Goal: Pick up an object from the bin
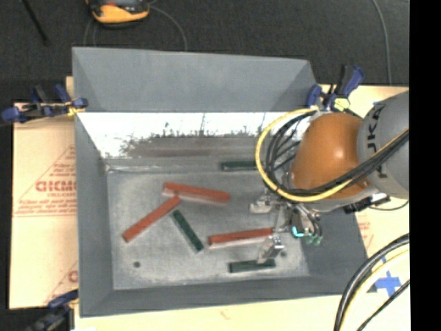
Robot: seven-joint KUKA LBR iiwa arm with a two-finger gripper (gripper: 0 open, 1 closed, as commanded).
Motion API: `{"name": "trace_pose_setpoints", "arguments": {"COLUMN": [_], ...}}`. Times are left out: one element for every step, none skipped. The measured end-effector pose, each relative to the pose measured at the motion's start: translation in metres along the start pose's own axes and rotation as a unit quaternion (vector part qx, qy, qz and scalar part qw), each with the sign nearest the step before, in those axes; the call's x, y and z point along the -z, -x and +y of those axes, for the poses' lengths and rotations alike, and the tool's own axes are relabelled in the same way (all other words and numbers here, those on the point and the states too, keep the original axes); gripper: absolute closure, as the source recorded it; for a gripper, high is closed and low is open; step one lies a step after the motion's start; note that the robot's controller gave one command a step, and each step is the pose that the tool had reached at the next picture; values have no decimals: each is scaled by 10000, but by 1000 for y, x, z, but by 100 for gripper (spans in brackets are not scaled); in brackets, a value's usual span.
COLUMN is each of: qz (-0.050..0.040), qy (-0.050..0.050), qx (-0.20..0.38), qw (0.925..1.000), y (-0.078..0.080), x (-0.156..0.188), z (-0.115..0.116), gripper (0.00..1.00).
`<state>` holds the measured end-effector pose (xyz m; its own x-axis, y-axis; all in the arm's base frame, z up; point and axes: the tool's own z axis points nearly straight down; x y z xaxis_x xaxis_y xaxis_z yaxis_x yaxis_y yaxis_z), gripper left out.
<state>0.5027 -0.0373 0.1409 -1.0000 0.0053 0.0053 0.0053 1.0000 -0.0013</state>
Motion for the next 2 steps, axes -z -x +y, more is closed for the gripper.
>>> {"name": "trace_pose_setpoints", "arguments": {"qz": [-38,-24], "qy": [-4,-1], "qx": [5,821], "qw": [10000,9966], "y": [2,34], "x": [4,-62], "z": [0,-3], "gripper": [0,100]}}
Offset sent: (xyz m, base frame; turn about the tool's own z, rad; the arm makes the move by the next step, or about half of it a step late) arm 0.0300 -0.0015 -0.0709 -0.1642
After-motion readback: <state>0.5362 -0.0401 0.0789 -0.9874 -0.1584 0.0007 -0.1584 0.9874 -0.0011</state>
